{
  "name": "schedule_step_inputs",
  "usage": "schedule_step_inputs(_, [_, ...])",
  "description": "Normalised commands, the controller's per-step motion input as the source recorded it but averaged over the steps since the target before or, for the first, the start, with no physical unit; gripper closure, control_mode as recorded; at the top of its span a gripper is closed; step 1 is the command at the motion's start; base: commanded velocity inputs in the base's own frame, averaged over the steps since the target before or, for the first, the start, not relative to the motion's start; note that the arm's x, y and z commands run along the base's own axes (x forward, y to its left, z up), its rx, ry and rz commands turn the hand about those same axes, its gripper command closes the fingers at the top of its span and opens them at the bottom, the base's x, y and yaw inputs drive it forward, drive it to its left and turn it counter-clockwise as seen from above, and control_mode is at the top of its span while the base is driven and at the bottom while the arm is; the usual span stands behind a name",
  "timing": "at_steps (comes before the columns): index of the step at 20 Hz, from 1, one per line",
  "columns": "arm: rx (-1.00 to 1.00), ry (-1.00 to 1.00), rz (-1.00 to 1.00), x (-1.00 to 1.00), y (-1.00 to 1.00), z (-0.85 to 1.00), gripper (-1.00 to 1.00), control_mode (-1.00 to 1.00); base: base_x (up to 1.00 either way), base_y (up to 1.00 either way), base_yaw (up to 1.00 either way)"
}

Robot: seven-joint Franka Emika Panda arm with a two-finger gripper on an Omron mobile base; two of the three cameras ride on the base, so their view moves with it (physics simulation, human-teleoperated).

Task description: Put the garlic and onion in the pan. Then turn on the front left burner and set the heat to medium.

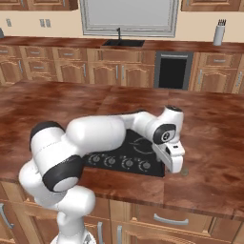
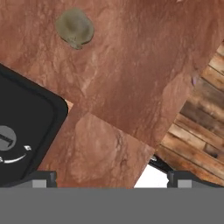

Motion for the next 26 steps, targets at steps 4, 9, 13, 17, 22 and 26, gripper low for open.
schedule_step_inputs(4, [0.00,0.06,-0.02,0.00,-0.36,-0.26,-1.00,-1.00,0.00,0.00,0.00])
schedule_step_inputs(9, [0.00,0.06,-0.02,0.01,-0.28,-0.24,-1.00,-1.00,0.00,0.00,0.00])
schedule_step_inputs(13, [0.00,0.03,-0.01,0.16,-0.09,-0.17,-1.00,-1.00,0.00,0.00,0.00])
schedule_step_inputs(17, [0.00,0.02,0.00,0.30,-0.03,-0.06,-1.00,-1.00,0.00,0.00,0.00])
schedule_step_inputs(22, [0.00,0.00,0.00,0.25,-0.17,-0.08,-1.00,-1.00,0.00,0.00,0.00])
schedule_step_inputs(26, [0.00,0.00,0.00,0.18,-0.23,-0.15,-1.00,-1.00,0.00,0.00,0.00])
